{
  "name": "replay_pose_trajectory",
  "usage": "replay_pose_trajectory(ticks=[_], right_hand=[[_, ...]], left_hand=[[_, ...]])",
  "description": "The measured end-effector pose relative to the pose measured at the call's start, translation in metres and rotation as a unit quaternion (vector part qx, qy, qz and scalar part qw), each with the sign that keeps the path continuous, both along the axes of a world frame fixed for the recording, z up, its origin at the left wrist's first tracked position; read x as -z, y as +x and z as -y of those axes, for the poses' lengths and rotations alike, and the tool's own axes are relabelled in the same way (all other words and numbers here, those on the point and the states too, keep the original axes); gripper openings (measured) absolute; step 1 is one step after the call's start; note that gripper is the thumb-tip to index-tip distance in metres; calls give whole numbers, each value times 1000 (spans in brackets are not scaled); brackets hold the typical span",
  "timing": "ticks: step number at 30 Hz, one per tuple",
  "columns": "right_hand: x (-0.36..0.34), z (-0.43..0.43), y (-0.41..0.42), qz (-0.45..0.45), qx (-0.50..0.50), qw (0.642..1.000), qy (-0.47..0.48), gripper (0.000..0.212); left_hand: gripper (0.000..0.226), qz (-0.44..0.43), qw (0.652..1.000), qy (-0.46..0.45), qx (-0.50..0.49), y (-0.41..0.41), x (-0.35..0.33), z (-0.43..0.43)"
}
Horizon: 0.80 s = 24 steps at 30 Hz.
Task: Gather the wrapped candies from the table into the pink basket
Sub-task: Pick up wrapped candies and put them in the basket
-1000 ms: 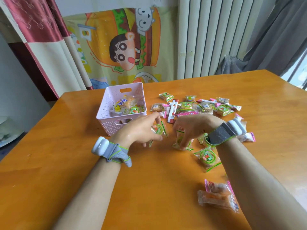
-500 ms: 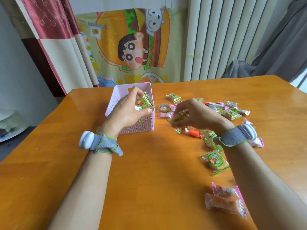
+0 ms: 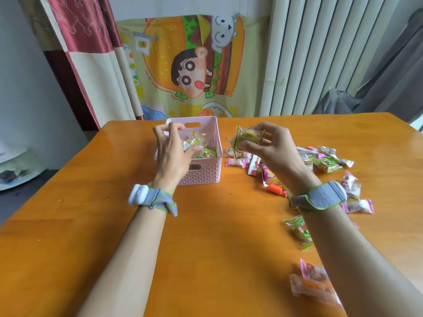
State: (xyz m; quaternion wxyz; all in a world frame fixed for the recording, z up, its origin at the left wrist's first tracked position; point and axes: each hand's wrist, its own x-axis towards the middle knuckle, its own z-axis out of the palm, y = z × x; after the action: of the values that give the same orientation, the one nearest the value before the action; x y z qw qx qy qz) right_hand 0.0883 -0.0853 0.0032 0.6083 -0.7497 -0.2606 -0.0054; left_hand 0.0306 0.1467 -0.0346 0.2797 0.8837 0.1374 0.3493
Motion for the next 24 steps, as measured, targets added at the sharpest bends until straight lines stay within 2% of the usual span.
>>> replay_pose_trajectory(ticks=[2, 7, 11, 14, 18, 20, 24], right_hand=[[0, -4, -4, 0, -5, 1000, -1, 26], [2, -24, -12, -2, -21, 1000, -16, 25], [0, -54, -8, 11, -19, 1000, -17, 28], [-4, -82, 13, 57, 2, 998, -36, 29], [-1, -108, 36, 42, -23, 994, -93, 55], [2, -109, 42, 72, -34, 987, -138, 59], [5, -93, 51, 147, -6, 970, -194, 28]], left_hand=[[70, 9, 1000, 2, -11, -1, 1, -6], [74, -44, 997, 46, -37, -4, 4, -21], [59, -59, 998, -15, 12, -10, 2, -43], [48, -98, 993, -22, 63, -14, -2, -57], [48, -105, 989, -22, 103, -20, -4, -57], [53, -111, 986, -27, 121, -20, -5, -54], [38, -143, 979, -13, 146, -16, -1, -46]])
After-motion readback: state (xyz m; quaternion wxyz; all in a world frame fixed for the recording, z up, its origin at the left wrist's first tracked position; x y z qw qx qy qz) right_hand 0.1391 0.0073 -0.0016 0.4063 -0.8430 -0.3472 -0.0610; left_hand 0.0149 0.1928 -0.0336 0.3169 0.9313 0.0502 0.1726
